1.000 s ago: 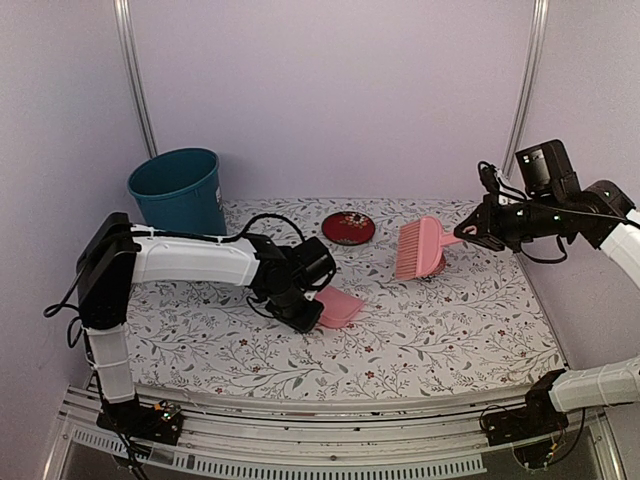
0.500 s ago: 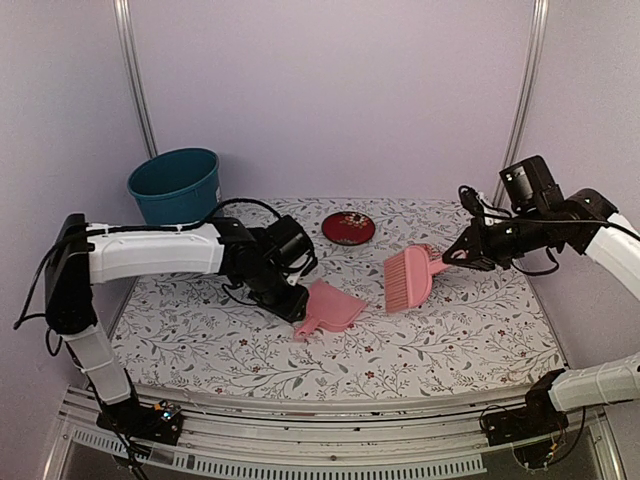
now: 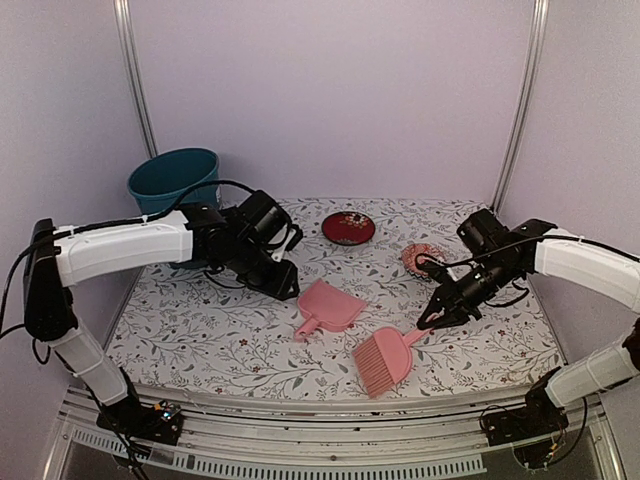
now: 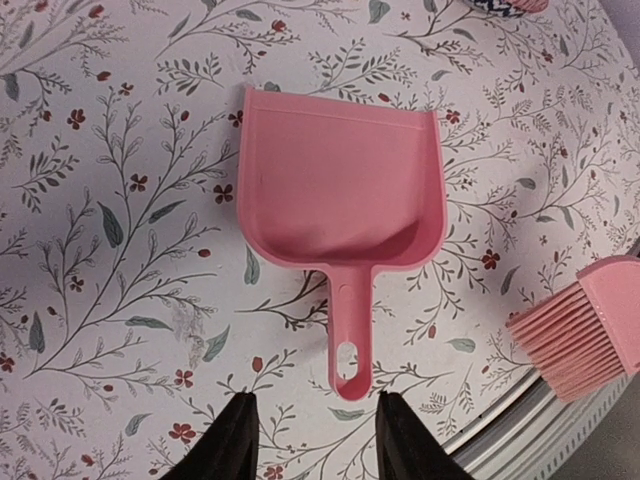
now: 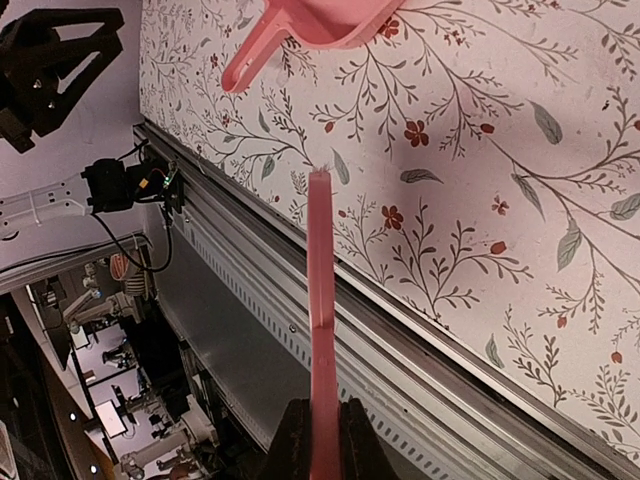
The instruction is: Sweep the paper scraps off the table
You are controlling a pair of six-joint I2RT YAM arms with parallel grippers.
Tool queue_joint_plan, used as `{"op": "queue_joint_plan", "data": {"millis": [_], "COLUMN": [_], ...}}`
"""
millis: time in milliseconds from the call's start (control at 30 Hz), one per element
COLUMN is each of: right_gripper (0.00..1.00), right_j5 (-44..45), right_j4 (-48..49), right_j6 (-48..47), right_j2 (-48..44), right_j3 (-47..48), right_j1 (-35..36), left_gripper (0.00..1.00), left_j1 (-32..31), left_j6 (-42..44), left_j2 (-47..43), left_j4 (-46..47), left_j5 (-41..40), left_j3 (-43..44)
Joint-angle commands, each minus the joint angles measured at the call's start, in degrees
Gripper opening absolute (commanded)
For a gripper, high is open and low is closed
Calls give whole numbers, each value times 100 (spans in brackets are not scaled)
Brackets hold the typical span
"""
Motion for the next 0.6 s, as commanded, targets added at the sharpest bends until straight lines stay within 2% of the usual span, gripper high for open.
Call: {"op": "queue_joint_plan", "data": {"millis": [0, 300, 567], "right_gripper": [1, 4, 37], "right_j5": [-480, -526, 108], "right_j4": [307, 778, 688], "right_j6": [-330, -540, -783], "right_j2": [612, 1695, 2188], "right_j3": [299, 628, 684], "right_j1": [108, 189, 195], "left_gripper": [42, 42, 42], "left_j1": [73, 133, 192], "left_j6": [85, 104, 37], "left_j2": [180, 242, 66], "left_j4": [143, 144, 165], "left_j5": [256, 268, 251], "left_j3": [222, 357, 160]}}
